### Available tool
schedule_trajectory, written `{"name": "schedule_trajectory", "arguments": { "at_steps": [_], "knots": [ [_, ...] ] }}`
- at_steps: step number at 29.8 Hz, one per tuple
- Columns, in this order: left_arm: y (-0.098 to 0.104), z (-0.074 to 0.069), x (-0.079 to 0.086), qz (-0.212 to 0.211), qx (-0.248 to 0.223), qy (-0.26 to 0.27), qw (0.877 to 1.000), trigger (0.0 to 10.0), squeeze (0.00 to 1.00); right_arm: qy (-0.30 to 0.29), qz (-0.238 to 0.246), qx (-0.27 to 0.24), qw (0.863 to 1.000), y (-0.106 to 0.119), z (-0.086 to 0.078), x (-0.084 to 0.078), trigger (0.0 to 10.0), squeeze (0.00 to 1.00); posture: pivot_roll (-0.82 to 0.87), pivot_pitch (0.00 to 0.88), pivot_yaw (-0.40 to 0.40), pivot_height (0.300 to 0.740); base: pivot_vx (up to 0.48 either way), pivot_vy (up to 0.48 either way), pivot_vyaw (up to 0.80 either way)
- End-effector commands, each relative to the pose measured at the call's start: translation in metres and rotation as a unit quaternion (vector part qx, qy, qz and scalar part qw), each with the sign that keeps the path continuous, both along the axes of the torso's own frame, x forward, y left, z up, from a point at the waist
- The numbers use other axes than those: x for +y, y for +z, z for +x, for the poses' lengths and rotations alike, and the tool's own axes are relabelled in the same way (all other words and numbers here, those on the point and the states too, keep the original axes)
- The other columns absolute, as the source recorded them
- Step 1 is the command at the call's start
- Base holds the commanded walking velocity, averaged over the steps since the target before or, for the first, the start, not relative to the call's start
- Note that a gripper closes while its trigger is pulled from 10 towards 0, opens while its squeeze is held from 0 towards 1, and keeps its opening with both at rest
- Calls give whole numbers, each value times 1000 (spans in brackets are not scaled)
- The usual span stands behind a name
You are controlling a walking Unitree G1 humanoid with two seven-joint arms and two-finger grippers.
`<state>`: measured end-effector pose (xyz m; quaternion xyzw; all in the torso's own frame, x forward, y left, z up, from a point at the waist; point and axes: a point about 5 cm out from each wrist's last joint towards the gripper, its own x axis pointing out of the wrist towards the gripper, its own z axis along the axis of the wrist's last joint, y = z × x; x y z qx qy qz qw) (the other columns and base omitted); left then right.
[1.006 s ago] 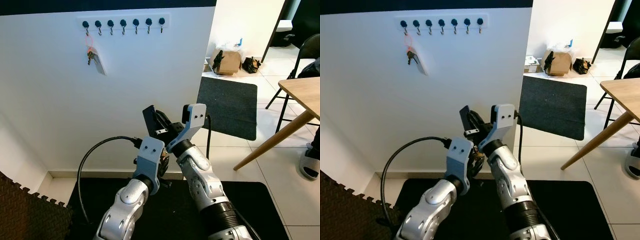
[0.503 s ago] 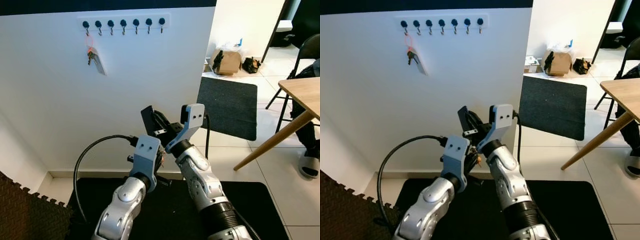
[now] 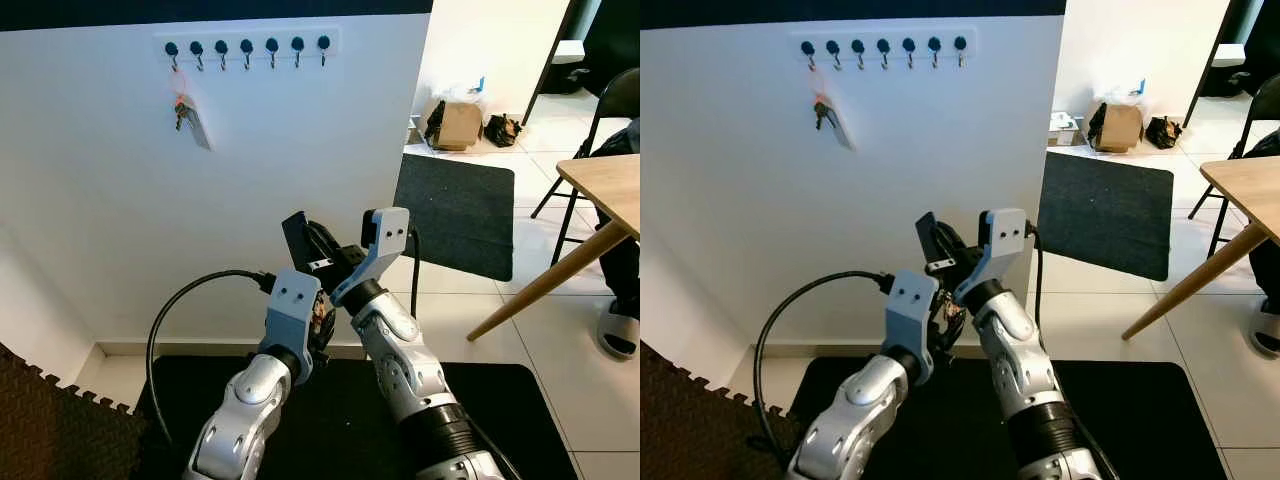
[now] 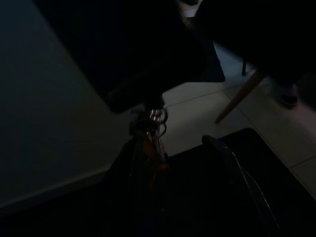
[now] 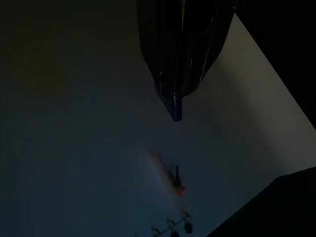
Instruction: Hang keys on a hook
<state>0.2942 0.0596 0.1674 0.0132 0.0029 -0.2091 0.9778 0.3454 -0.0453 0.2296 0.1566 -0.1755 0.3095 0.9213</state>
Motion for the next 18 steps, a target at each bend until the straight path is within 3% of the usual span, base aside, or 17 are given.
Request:
{"name": "schedule_trajectory", "arguments": {
  "at_steps": [1, 8, 18],
  "knots": [
    [-4, -2, 5, 10, 3, 9, 1000, 10000, 0, 3, 9, -1, 1000, 1, -1, 5, 10000, 0, 103, 215, 60, 740, 0, 0, 0],
    [-4, -2, 16, 12, 3, 27, 1000, 10000, 0, -9, 6, -1, 1000, 1, 2, -4, 10000, 0, 102, 216, 60, 740, 0, 0, 0],
    [-2, 0, 21, 14, -1, 38, 999, 10000, 0, 0, 7, -1, 1000, 1, 0, 0, 10000, 0, 105, 215, 57, 740, 0, 0, 0]
  ]
}}
